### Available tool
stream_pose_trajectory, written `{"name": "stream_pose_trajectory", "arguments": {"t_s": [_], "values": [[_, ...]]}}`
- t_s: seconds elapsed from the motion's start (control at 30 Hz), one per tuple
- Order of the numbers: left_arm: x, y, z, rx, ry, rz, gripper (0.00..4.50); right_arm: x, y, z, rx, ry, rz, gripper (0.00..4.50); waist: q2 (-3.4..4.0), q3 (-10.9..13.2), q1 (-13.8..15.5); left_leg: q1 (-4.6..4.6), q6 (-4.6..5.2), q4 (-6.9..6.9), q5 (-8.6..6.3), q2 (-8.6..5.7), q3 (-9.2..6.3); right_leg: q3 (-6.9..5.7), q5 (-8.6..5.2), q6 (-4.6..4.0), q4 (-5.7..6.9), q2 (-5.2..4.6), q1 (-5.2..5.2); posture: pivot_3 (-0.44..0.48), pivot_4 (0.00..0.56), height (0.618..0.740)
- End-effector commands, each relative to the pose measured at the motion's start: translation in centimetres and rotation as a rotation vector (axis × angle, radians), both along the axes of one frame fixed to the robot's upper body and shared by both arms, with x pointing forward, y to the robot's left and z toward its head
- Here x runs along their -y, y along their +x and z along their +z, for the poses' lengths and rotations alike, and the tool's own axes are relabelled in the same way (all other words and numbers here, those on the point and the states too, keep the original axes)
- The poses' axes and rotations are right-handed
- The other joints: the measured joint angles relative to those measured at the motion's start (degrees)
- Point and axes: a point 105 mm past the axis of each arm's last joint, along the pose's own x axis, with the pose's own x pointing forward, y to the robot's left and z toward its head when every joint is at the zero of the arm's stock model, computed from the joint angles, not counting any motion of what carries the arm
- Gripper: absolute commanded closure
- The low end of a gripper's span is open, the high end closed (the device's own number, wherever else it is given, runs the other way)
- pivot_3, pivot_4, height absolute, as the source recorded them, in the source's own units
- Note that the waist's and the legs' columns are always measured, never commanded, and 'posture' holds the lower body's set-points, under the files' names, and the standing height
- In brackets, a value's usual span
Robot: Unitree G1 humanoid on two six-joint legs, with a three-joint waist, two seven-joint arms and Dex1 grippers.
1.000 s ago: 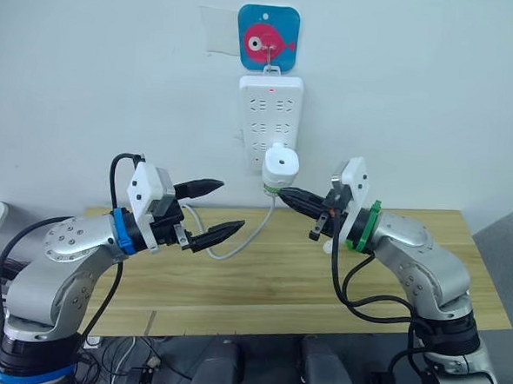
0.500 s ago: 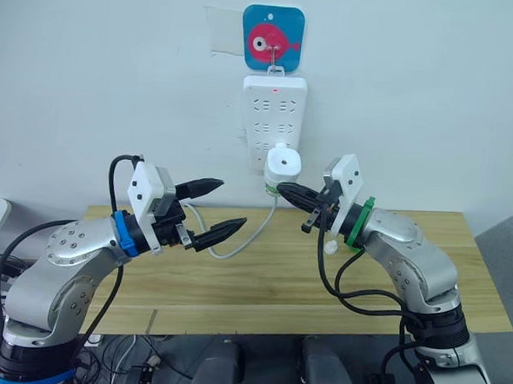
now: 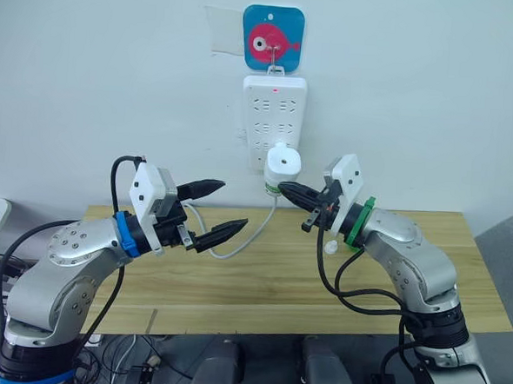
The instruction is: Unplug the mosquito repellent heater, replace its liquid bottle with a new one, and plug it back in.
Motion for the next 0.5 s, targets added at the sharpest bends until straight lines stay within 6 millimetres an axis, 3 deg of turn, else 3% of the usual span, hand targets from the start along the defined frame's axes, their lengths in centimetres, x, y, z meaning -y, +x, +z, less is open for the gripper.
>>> {"name": "stream_pose_trajectory", "arguments": {"t_s": [0.03,0.3,0.5], "values": [[0.1,-0.4,0.6,0.03,-0.001,-0.013,0.0,1.7,1.3,1.6,0.044,0.052,-0.125,4.46,0.0,0.0,0.0,0.0,0.0,0.0,0.0,0.0,0.0,0.0,0.0,-0.01,0.0,0.0,0.0,-0.006,0.185,0.74],[0.1,-0.1,0.6,0.03,-0.002,-0.014,0.0,2.2,1.8,1.8,0.041,0.067,-0.185,4.46,-0.01,-0.01,0.14,0.01,0.01,0.02,0.0,-0.01,-0.18,-0.24,0.1,-0.15,0.02,0.01,0.08,-0.015,0.187,0.74],[-0.7,0.1,0.3,0.014,0.017,0.006,0.0,1.5,-0.3,0.6,0.011,0.009,-0.052,4.46,-0.02,-0.01,0.18,-0.03,0.0,0.02,0.01,-0.01,-0.34,-0.44,0.1,-0.17,-0.04,0.01,0.11,-0.015,0.19,0.74]]}}
